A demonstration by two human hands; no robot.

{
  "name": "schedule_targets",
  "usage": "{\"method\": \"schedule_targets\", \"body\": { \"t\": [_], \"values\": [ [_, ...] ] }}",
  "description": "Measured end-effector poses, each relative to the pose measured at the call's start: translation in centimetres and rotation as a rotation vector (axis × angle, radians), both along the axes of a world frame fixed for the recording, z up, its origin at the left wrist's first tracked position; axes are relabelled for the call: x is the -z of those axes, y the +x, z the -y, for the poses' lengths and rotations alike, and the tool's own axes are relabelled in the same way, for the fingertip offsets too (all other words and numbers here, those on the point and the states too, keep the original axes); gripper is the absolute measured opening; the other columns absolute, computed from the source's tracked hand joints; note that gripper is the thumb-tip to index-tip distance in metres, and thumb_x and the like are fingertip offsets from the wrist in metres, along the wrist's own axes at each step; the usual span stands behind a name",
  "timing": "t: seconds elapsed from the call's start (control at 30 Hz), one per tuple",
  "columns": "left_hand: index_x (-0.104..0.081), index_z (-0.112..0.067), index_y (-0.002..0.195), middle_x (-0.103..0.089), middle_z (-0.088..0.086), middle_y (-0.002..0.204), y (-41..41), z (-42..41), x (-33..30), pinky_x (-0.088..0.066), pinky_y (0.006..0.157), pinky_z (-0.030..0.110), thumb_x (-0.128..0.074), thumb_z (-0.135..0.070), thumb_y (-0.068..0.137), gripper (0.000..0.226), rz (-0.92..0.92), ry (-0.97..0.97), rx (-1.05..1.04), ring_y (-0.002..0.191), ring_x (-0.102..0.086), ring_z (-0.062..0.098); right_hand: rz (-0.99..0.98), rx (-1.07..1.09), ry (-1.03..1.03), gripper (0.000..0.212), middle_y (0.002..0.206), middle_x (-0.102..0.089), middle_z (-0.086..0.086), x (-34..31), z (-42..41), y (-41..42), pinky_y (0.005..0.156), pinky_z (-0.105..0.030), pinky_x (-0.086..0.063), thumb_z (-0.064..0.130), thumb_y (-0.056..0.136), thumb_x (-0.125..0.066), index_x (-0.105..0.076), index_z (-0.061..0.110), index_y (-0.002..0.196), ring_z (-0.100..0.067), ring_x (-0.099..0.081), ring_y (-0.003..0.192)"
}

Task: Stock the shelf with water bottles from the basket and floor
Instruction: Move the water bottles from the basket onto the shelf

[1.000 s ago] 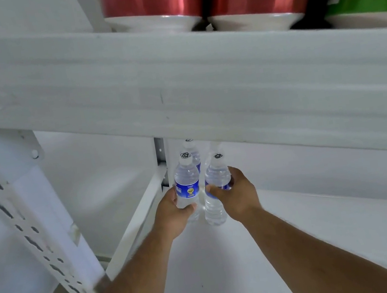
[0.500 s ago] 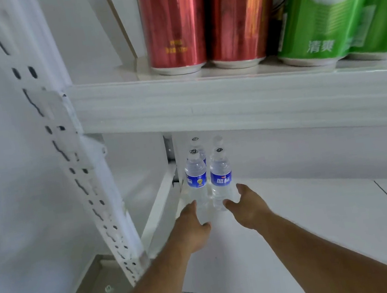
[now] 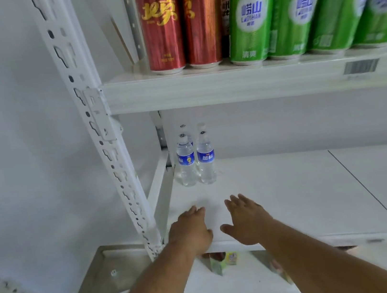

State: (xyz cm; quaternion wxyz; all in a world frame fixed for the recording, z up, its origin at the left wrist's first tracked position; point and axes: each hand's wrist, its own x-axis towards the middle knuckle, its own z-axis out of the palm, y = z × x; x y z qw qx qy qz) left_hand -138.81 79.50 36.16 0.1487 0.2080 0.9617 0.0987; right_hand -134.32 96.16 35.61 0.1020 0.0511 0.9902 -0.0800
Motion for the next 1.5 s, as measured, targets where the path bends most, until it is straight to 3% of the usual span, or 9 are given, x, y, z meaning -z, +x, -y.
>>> {"method": "schedule_targets", "body": {
  "t": [0.13,0.33,0.57,0.67,0.93,1.23,1.4,1.5],
  "values": [
    [-0.02,-0.027,0.155,-0.017,-0.005,0.164,4.0,-0.1,0.0,-0.029,0.117,0.04,-0.05,-0.039,0.093,0.069,-0.011,0.017,-0.035,0.147,-0.024,0.02,-0.029,-0.013,-0.068,0.082,0.166,-0.016,-0.009,-0.1,-0.2,3.5,0.123,-0.04,-0.019,0.057,0.095,-0.049,-0.02,0.011,0.157,-0.025,-0.01,0.153],
    [-0.044,-0.023,0.139,-0.046,-0.001,0.147,11.4,-0.5,2.4,-0.044,0.104,0.039,-0.054,-0.035,0.09,0.05,0.016,-0.01,-0.038,0.131,-0.047,0.026,-0.046,-0.072,-0.15,0.072,0.153,-0.037,-0.013,2.2,-0.8,10.9,0.114,-0.04,-0.031,0.053,0.095,-0.051,-0.035,0.006,0.148,-0.03,-0.034,0.142],
    [-0.033,-0.028,0.149,-0.042,-0.003,0.151,19.3,-0.5,9.4,-0.043,0.106,0.04,-0.057,-0.042,0.088,0.067,0.233,-0.1,-0.042,0.133,-0.046,0.024,0.138,-0.022,-0.229,0.076,0.158,-0.033,-0.011,9.2,-2.1,19.2,0.113,-0.04,-0.033,0.055,0.094,-0.051,-0.03,0.011,0.152,-0.031,-0.035,0.141],
    [-0.032,-0.028,0.149,-0.04,0.0,0.153,20.8,0.3,12.1,-0.041,0.108,0.039,-0.057,-0.044,0.089,0.068,0.314,-0.138,-0.047,0.135,-0.044,0.027,0.25,0.024,-0.251,0.081,0.164,-0.019,-0.01,11.8,-2.5,21.6,0.12,-0.04,-0.026,0.055,0.097,-0.048,-0.018,0.011,0.158,-0.029,-0.024,0.148],
    [-0.026,-0.026,0.153,-0.032,0.003,0.158,20.7,5.3,19.6,-0.037,0.112,0.037,-0.056,-0.045,0.089,0.073,0.515,-0.168,-0.135,0.14,-0.04,0.026,0.404,0.197,-0.303,0.077,0.162,-0.027,-0.009,18.0,-0.7,23.6,0.117,-0.035,-0.026,0.053,0.097,-0.049,-0.022,0.012,0.157,-0.028,-0.029,0.147],
    [-0.035,-0.021,0.149,-0.041,0.007,0.152,17.3,10.6,26.5,-0.04,0.108,0.033,-0.062,-0.044,0.086,0.072,0.652,-0.031,-0.244,0.133,-0.047,0.026,0.553,0.392,-0.326,0.076,0.16,-0.032,-0.006,23.2,3.9,23.1,0.113,-0.034,-0.032,0.053,0.097,-0.049,-0.023,0.014,0.156,-0.027,-0.035,0.143],
    [-0.041,-0.015,0.146,-0.049,0.01,0.146,16.1,10.6,30.2,-0.043,0.102,0.029,-0.065,-0.038,0.087,0.067,0.715,0.04,-0.292,0.126,-0.054,0.025,0.625,0.496,-0.36,0.077,0.158,-0.036,-0.006,26.3,4.7,23.5,0.112,-0.034,-0.035,0.053,0.095,-0.051,-0.024,0.015,0.157,-0.026,-0.038,0.141],
    [-0.041,-0.013,0.146,-0.047,0.009,0.148,16.0,9.6,32.8,-0.04,0.105,0.029,-0.067,-0.038,0.088,0.068,0.755,0.064,-0.334,0.13,-0.051,0.024,0.639,0.558,-0.418,0.077,0.155,-0.041,-0.004,28.9,4.0,23.2,0.111,-0.036,-0.039,0.055,0.091,-0.053,-0.03,0.019,0.155,-0.025,-0.044,0.137]
  ]
}}
